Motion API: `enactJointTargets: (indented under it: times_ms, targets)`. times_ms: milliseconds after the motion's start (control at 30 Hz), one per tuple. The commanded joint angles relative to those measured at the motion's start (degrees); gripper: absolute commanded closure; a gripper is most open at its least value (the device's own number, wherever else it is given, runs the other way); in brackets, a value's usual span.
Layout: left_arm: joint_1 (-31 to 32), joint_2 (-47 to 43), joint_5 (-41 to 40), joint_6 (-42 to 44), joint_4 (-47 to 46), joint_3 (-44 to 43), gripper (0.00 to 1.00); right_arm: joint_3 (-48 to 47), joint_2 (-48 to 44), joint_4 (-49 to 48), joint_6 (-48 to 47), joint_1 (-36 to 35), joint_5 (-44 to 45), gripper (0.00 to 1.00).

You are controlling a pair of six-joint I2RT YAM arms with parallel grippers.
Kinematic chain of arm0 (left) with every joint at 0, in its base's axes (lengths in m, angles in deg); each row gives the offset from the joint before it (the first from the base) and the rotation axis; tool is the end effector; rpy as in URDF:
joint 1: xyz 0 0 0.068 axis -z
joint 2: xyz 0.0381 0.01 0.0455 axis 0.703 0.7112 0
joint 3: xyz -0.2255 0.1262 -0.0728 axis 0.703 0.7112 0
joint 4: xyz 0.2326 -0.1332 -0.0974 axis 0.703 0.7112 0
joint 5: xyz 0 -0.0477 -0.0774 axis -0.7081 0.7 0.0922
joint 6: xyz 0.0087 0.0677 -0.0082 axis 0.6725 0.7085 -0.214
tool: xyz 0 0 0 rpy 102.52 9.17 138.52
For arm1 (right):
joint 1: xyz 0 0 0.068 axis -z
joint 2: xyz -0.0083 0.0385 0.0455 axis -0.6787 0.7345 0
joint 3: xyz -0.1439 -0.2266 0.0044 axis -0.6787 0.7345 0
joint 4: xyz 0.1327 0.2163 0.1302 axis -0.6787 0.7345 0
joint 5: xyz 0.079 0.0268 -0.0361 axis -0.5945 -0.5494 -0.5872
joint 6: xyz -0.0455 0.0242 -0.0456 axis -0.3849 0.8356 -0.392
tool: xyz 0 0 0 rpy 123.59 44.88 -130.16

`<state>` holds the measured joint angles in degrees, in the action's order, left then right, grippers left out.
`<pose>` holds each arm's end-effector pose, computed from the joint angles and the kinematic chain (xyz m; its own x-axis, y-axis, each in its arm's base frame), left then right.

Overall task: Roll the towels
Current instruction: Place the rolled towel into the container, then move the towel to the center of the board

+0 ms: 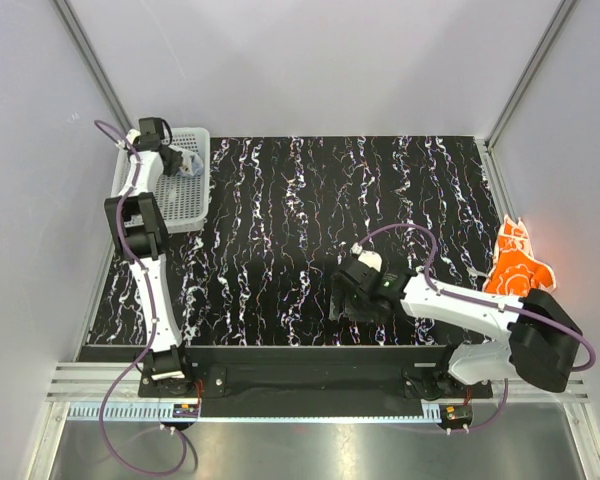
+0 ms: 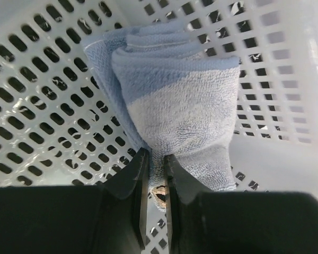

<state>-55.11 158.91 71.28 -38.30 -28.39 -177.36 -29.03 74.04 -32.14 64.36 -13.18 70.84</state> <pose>0.5777 0.1126 0.1640 -0.2405 -0.8526 -0.4640 -0.7398 0.4704 -0.4810 0.1581 0.2168 0.1650 -0.9329 0.0425 -0.3575 -0.0417 0.9735 0.2248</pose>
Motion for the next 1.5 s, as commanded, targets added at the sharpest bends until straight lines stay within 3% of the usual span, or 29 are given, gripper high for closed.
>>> enactJointTargets:
  times_ms: [0, 133, 300, 567, 767, 967, 1367, 1467]
  targets:
    - [0.2, -0.7, 1.3, -6.9, -7.6, 3.7, 1.0, -2.5, 1.4, -1.5, -0.3, 0.2, 0.2, 0.15]
    - [0.2, -1.7, 0.9, -8.6, -10.0, 6.1, 1.0, -2.6, 2.4, -1.6, -0.1, 0.2, -0.1, 0.15]
    - [-0.5, -8.5, 1.1, -13.3, -23.3, 20.6, 1.0, -2.9, 3.6, -2.0, -0.1, 0.2, -0.3, 0.15]
    - [-1.2, -10.7, 1.7, -18.5, -35.3, 28.9, 1.0, -3.2, 6.3, -4.1, 0.4, 0.2, -2.0, 0.16]
    - [-1.3, -9.4, 4.1, -19.0, -36.0, 27.5, 0.61, -3.5, 7.3, -4.3, 0.7, 0.2, -2.2, 0.16]
    - [-1.4, -11.3, 3.6, -16.2, -32.6, 26.2, 0.4, -3.5, 7.0, -4.7, 1.5, 0.3, -2.5, 0.17]
    - [-4.0, -19.8, 6.0, -12.9, -28.8, 31.7, 0.3, -2.3, 2.0, -2.8, 2.8, 0.2, -1.5, 0.18]
    - [-4.6, -22.3, 8.5, -11.8, -28.9, 32.1, 0.15, -2.9, 0.7, -1.1, 2.4, 0.1, -0.1, 0.17]
